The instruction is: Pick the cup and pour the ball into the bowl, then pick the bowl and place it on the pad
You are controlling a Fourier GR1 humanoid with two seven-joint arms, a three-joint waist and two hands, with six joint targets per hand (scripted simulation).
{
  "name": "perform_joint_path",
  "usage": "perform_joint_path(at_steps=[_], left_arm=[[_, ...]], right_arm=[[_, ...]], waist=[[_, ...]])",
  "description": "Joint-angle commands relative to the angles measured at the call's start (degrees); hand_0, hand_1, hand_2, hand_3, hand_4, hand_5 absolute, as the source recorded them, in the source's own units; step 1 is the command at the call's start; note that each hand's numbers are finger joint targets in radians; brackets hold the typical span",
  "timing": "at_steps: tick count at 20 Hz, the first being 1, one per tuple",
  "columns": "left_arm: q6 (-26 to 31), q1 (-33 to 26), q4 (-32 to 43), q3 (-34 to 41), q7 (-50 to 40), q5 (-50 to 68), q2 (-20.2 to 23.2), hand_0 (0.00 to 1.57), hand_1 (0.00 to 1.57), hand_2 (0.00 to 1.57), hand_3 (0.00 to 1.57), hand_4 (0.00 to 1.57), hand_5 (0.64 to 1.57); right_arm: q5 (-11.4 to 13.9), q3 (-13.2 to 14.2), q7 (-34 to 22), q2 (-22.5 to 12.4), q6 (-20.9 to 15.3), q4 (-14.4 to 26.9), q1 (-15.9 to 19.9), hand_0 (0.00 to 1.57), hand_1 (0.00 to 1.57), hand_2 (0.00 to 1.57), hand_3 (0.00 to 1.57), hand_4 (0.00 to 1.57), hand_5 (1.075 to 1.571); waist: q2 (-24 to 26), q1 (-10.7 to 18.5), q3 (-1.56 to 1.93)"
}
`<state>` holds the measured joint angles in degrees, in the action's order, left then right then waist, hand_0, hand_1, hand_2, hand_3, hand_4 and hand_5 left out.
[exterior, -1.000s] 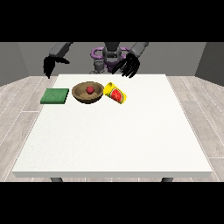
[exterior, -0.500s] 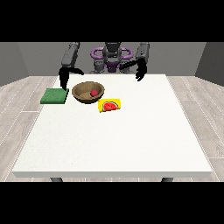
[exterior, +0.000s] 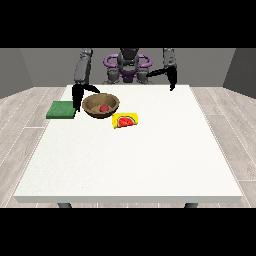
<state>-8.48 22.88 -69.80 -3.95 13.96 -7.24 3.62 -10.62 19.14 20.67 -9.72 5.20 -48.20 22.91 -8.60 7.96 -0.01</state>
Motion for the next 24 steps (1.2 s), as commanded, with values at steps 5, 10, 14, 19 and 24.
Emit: perform_joint_path(at_steps=[5,10,14,19,24], left_arm=[[3.83,-0.99,-7.54,-0.01,-4.47,0.73,1.88,0.00,0.00,0.00,0.00,0.00,1.565],[3.46,-0.45,-4.80,3.46,1.15,1.06,2.77,0.00,0.00,0.00,0.00,0.00,1.566],[5.16,-0.19,-9.00,2.68,-2.89,1.82,3.60,0.00,0.00,0.00,0.00,0.00,1.566],[5.71,1.74,-10.63,0.52,-2.30,1.43,2.20,0.00,0.00,0.00,0.00,0.52,1.557],[7.72,1.34,-7.85,1.61,-1.86,2.47,3.65,0.00,0.00,0.00,0.00,0.76,1.507]], right_arm=[[0.00,1.32,7.54,-0.99,-0.69,12.77,4.44,0.00,0.00,0.00,0.00,0.16,1.563],[0.58,-0.49,10.27,-1.35,1.11,14.76,6.79,0.00,0.00,0.00,0.00,0.13,1.562],[-2.65,3.11,4.73,0.63,-2.60,19.72,4.84,0.00,0.00,0.00,0.00,0.46,1.547],[8.90,-2.34,5.65,-3.96,-18.44,20.05,0.41,1.57,1.57,1.57,1.51,0.89,1.526],[12.93,-4.77,-0.32,-5.86,-27.29,16.53,0.43,1.57,1.57,1.57,1.40,0.92,1.565]], waist=[[-1.67,2.64,0.07],[-4.87,-0.77,0.04],[-4.75,1.62,0.08],[-7.80,5.39,-0.19],[-4.50,7.15,-0.39]])
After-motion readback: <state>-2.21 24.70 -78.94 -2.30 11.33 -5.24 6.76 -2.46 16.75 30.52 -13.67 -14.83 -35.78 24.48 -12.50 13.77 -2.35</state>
